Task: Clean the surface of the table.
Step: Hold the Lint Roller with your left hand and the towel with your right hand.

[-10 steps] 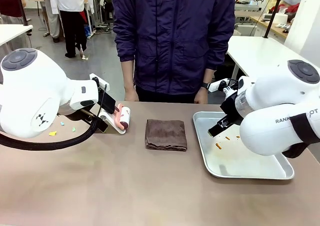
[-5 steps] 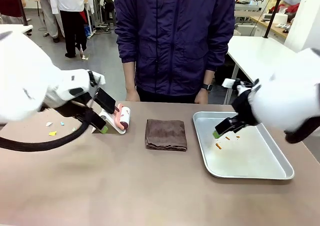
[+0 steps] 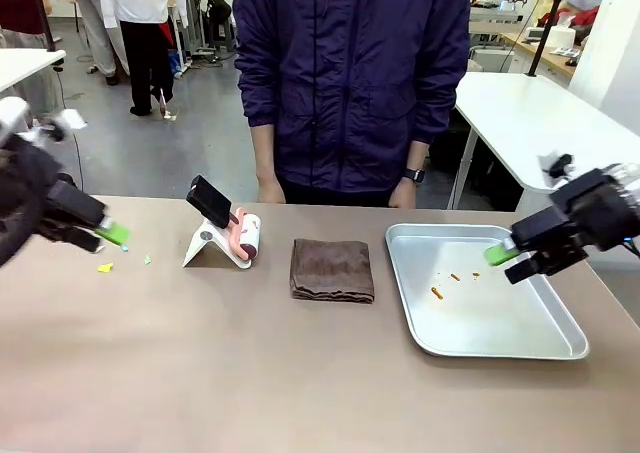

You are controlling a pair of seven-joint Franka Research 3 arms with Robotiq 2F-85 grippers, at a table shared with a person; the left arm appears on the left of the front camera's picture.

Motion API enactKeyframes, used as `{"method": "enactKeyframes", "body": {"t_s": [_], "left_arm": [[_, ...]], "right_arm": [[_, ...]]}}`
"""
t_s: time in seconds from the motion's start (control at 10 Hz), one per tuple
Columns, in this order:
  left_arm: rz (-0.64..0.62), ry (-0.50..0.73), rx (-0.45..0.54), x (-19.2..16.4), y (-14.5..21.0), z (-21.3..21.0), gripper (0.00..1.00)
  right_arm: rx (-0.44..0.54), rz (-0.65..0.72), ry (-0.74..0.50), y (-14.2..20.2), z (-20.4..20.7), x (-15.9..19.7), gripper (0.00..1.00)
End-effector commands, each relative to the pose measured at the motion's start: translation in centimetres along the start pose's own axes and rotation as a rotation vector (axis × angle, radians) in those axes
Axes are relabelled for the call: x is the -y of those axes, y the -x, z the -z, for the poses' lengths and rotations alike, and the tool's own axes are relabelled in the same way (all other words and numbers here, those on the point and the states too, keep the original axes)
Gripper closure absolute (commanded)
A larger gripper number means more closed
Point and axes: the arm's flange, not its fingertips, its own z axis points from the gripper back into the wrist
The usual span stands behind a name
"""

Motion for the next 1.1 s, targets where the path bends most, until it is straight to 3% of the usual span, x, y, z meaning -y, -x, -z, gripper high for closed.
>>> {"method": "enactKeyframes", "body": {"t_s": [0.0, 0.1, 0.3, 0.5, 0.6, 0.7, 0.8, 1.0], "left_arm": [[-0.112, 0.086, 0.203, -5.8, 3.6, -4.0, 0.00], [-0.156, 0.173, 0.284, -9.3, 5.7, -6.1, 0.00], [-0.335, 0.153, 0.344, -15.7, 8.6, -7.5, 0.00], [-0.471, 0.186, 0.425, -19.4, 10.7, -7.2, 0.00], [-0.502, 0.186, 0.470, -20.5, 11.0, -7.1, 0.00], [-0.451, 0.149, 0.393, -17.6, 12.3, -8.2, 0.00], [-0.451, 0.149, 0.393, -17.6, 12.3, -8.2, 0.00], [-0.451, 0.149, 0.393, -17.6, 12.3, -8.2, 0.00]], "right_arm": [[0.120, 0.095, -0.142, 4.5, -2.0, 4.9, 0.00], [0.208, 0.170, -0.202, 6.5, -3.9, 7.8, 0.00], [0.351, 0.302, -0.245, 9.2, -6.8, 12.3, 0.00], [0.450, 0.403, -0.246, 11.4, -8.7, 15.1, 0.00], [0.479, 0.423, -0.225, 11.7, -9.0, 15.6, 0.00], [0.547, 0.418, -0.106, 11.6, -8.7, 15.4, 0.00], [0.430, 0.447, -0.226, 11.0, -11.4, 17.3, 0.00], [0.430, 0.447, -0.226, 11.0, -11.4, 17.3, 0.00]]}}
